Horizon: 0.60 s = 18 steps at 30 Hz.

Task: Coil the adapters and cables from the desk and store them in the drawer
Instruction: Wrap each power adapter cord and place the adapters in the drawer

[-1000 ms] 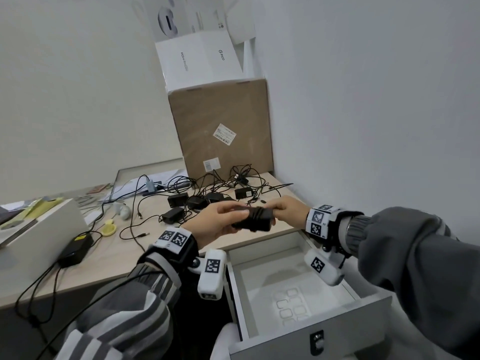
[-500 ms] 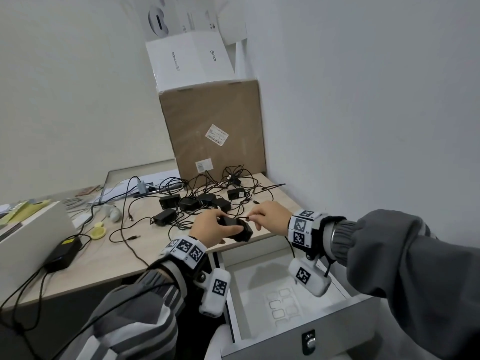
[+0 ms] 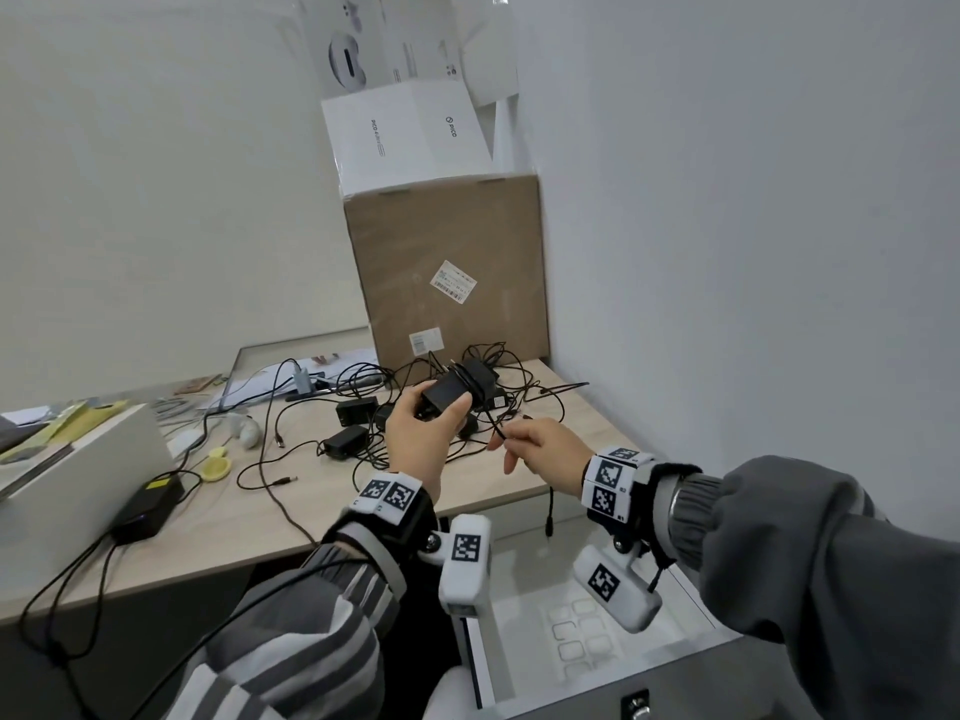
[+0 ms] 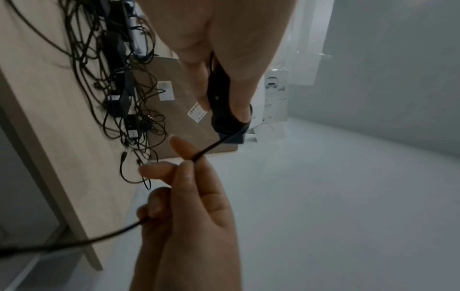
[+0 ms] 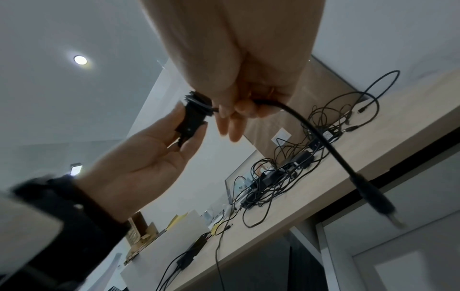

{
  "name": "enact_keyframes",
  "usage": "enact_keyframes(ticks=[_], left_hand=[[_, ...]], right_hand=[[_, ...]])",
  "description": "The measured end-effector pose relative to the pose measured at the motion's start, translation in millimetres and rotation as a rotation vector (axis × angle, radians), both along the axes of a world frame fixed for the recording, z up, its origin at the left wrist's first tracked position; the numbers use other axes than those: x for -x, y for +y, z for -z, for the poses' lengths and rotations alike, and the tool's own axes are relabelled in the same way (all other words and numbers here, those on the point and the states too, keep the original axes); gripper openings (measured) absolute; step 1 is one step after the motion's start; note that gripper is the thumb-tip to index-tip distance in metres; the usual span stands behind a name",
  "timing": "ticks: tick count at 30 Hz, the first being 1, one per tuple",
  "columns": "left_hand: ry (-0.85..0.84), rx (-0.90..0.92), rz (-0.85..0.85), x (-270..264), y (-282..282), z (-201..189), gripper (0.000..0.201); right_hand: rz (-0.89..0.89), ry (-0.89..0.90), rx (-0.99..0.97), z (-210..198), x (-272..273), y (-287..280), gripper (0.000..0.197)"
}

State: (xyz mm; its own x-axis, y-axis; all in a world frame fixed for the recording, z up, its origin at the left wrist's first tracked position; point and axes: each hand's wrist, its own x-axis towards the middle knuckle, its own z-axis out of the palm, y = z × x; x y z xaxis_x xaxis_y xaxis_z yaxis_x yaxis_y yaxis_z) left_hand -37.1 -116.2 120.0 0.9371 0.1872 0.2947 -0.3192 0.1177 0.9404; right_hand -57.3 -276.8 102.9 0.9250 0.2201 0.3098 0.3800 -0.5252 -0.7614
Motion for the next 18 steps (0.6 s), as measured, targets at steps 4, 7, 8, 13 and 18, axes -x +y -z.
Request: enact_keyframes(ticks=[4, 7, 8, 13, 18], left_hand=[[0.022, 0.151, 0.293, 8, -4, -4, 0.030], [0.056, 0.112, 0.492, 10, 0, -10, 0.025], [0.086, 0.068, 0.541, 10, 3, -12, 0.026], [0.215, -0.355, 0.731, 13, 17, -17, 0.025], [0.199, -0.871, 0.666, 14, 16, -18, 0.029]], right_hand=[[-0.064, 0.028, -0.018, 4, -1, -8, 0.023], [-0.033, 0.011, 0.071, -1, -6, -21, 0.028], [-0.029, 0.020, 0.102, -4, -8, -26, 0.029], [-0.048, 0.065, 0.335, -13, -19, -44, 0.032], [-0.051, 0.078, 0.463, -25, -16, -47, 0.020]])
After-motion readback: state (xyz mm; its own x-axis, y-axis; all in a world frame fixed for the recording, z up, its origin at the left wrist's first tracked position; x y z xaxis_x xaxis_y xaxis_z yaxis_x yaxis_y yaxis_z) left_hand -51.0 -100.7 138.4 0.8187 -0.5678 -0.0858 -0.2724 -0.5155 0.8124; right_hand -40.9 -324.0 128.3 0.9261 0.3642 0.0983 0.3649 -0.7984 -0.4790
